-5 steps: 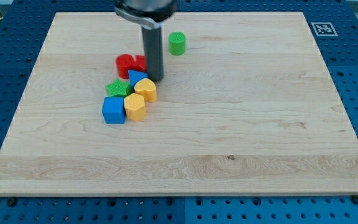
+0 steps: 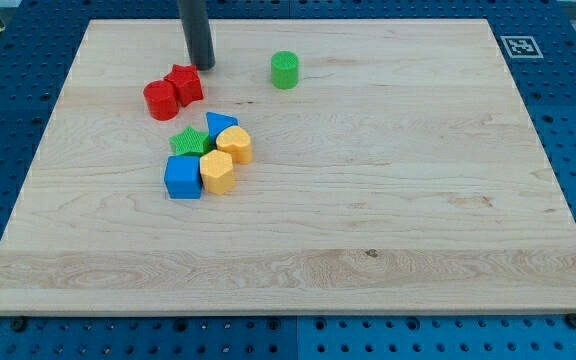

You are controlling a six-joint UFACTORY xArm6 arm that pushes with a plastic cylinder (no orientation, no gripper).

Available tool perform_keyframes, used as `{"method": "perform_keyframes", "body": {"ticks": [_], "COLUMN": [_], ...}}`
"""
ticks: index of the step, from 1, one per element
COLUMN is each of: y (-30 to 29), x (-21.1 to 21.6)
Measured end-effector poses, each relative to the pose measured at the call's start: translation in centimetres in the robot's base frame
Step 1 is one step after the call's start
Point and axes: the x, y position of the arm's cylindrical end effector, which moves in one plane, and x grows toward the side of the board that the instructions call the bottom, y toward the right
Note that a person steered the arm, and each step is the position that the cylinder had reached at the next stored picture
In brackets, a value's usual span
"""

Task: Move the red blocks towards bottom

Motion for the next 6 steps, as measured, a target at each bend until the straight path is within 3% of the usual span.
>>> {"method": "perform_keyframes", "body": {"ticks": [3,6], "y": [-0.4,1.1], "x": [6.0,6.8]}}
